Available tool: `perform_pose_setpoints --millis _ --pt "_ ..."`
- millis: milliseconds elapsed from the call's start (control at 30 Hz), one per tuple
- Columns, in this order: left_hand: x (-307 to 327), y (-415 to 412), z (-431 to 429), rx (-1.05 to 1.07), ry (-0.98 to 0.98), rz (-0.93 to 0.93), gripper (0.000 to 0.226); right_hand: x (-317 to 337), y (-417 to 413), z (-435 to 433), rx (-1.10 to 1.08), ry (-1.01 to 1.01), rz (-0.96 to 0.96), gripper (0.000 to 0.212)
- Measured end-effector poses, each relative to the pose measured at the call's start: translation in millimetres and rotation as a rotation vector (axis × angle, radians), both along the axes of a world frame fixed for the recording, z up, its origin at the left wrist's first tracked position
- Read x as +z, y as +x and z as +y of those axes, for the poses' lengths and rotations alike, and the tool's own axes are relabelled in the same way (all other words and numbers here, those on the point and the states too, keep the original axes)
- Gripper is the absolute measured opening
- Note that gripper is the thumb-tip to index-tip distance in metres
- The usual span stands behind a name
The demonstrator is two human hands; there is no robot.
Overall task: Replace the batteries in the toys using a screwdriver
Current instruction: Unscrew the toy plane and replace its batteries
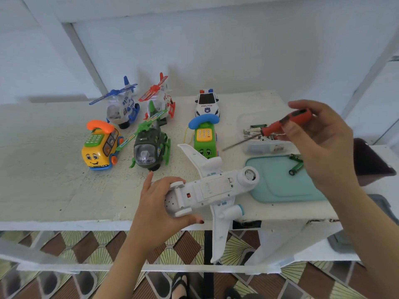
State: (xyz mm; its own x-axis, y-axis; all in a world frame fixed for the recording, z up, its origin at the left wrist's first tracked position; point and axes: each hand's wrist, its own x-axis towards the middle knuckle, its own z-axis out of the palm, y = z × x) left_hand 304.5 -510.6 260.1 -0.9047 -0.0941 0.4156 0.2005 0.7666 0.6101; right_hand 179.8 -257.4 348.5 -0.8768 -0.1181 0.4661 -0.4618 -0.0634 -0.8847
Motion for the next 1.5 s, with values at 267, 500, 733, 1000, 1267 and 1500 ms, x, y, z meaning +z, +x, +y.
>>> perform_pose_setpoints --millis 267,500,733,1000,1267,1500 --pt "4.0 -7.8 -1.4 0.027 -0.074 0.002 0.043 -5.9 23.8 -10.4 0.016 0.348 0.258 0.043" --pt "4.4 -8.3 -1.3 0.034 -0.127 -0.017 0.041 -13.7 22.7 -11.9 0.005 0.407 0.303 0.045" --pt "3.8 -10.1 -4.7 0.035 -0.135 -0.036 0.054 -19.1 23.8 -13.5 0.020 0.399 0.300 0.044" --pt "1.8 -13.9 -9.1 0.015 -0.112 -0.022 0.048 -19.9 24.1 -15.7 0.013 0.395 0.329 0.045" --pt "1.8 -14.4 -8.9 0.009 -0.092 -0.020 0.045 -22.0 24.2 -14.9 0.011 0.384 0.328 0.044" --pt "2.2 -15.1 -8.8 0.008 -0.082 -0.010 0.045 -22.5 23.8 -15.2 0.020 0.386 0.317 0.043"
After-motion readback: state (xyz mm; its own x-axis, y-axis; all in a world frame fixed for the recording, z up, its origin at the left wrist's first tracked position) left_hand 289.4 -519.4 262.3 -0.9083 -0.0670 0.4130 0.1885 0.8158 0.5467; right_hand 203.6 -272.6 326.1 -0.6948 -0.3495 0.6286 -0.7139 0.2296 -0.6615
